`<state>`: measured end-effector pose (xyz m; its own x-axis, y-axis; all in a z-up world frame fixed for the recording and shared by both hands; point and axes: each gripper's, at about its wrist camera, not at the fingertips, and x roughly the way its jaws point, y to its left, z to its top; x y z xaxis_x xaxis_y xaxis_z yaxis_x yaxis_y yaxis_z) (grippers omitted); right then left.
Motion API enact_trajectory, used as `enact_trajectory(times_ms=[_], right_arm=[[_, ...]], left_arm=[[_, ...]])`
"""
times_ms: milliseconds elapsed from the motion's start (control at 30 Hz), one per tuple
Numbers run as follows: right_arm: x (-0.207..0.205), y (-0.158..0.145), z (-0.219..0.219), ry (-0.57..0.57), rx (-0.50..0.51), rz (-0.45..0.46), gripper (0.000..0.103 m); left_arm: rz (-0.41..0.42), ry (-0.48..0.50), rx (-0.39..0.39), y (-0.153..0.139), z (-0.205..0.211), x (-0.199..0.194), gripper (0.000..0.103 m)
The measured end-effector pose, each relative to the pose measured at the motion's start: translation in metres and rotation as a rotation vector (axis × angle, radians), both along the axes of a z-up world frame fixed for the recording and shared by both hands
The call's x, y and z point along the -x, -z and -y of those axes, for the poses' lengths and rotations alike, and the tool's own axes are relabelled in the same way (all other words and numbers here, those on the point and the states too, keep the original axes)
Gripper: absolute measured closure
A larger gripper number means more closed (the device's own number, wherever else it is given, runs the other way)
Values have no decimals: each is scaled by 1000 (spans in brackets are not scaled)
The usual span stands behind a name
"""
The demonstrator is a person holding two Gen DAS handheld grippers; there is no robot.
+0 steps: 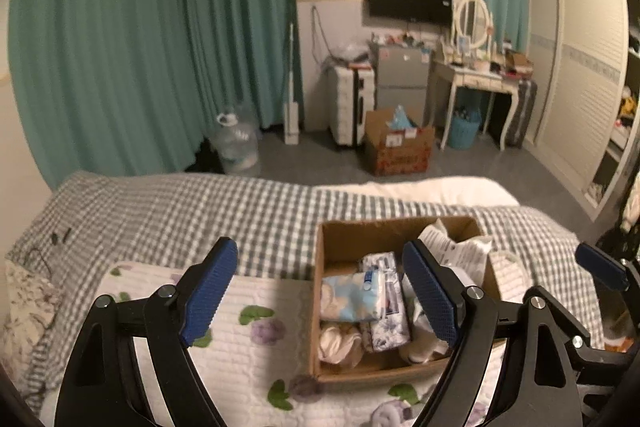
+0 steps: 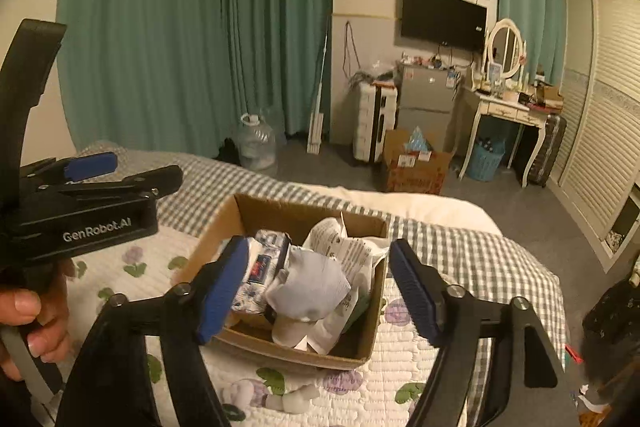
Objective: Organize soft objects
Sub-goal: 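Move both tools back toward the remaining sock bundle on the quilt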
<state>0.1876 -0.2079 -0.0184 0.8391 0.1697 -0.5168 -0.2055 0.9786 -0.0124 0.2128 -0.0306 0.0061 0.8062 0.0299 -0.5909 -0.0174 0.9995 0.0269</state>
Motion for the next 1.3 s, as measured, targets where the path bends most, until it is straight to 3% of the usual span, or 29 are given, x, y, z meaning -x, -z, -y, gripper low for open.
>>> enact_trajectory(times_ms=[333,633,1000,1300], right_arm=[[68,-48,-1,24,-19,95,12],[127,-80,-5,38,-12,155,3],[174,-95,-12,27,-8,189,0],[181,-87,-16,25,-3,174,0]], left_arm=[[101,-46,-34,-46,-12,66,17],[154,-80,-27,-69,-25,115,17],[189,-87,-25,-75,-34,153,17],[162,-91,-38,-60,-32,161,17]])
